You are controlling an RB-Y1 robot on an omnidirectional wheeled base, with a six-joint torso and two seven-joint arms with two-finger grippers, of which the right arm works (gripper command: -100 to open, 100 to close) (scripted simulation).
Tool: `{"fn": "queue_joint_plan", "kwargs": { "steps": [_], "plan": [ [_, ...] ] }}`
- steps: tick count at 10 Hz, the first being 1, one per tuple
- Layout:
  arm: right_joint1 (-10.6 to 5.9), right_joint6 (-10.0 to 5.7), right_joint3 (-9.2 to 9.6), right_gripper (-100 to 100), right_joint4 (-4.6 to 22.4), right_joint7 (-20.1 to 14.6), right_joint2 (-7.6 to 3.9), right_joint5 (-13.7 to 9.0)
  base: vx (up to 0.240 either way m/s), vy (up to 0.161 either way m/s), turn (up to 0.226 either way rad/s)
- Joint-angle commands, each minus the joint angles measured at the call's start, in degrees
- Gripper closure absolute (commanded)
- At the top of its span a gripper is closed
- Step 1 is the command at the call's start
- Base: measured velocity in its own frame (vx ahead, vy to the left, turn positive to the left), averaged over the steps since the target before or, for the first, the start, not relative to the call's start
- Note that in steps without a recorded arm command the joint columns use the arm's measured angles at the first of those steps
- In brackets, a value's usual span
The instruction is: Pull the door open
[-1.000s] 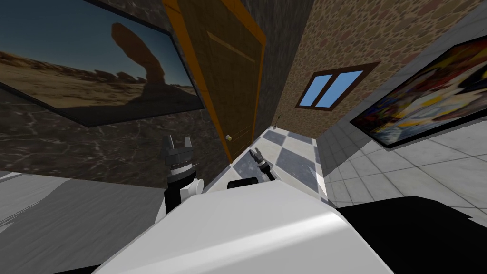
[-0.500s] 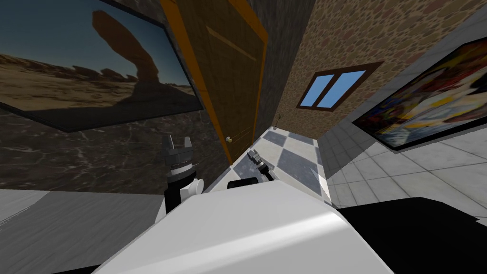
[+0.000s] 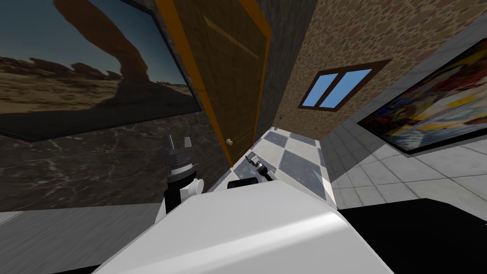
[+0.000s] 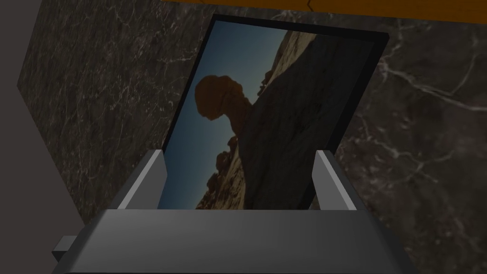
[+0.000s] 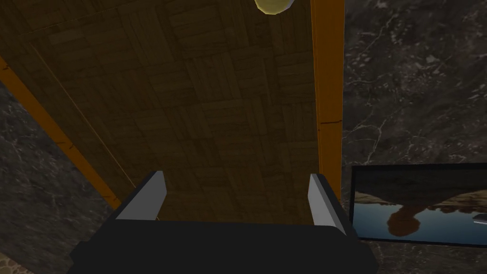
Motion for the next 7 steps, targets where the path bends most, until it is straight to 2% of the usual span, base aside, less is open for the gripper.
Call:
{"fn": "queue_joint_plan", "kwargs": {
  "steps": [1,7],
  "plan": [
    [-0.82,-0.43,0.52,-100,2.41,1.87,-0.08,1.4,0.119,0.048,0.009],
    [-2.81,-1.74,1.73,-100,8.59,6.35,-0.31,4.83,0.122,0.046,0.017]
  ]
}}
